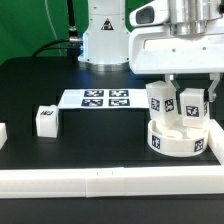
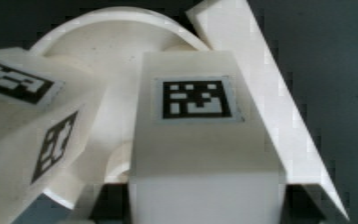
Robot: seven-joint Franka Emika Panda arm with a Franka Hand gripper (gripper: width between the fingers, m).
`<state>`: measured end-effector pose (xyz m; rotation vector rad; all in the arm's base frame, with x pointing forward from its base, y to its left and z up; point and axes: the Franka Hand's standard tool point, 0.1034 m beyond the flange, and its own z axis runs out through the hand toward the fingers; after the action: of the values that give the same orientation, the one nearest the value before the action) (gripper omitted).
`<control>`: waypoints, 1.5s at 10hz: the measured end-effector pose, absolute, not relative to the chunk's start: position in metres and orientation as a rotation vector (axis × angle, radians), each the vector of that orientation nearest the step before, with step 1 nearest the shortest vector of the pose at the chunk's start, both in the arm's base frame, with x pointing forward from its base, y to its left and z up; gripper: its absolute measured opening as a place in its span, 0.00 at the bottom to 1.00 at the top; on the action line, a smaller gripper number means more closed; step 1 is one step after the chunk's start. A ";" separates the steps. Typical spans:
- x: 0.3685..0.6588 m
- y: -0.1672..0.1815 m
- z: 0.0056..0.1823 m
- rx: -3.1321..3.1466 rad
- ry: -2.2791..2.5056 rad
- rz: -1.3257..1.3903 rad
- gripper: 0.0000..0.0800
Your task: Assemble stool
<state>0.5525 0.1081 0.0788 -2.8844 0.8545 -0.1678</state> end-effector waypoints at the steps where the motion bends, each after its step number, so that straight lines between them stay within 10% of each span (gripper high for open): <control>1: 0.553 0.107 0.079 -2.844 0.963 -0.160 0.42; 15: 0.550 0.107 0.077 -1.848 2.262 0.037 0.42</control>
Offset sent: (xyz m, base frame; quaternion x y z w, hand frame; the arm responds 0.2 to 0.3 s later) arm 0.0000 0.0000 0.0000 0.0000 0.0000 0.1296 0.9916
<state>0.5496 0.1071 0.0770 -1.8479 2.2620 0.0373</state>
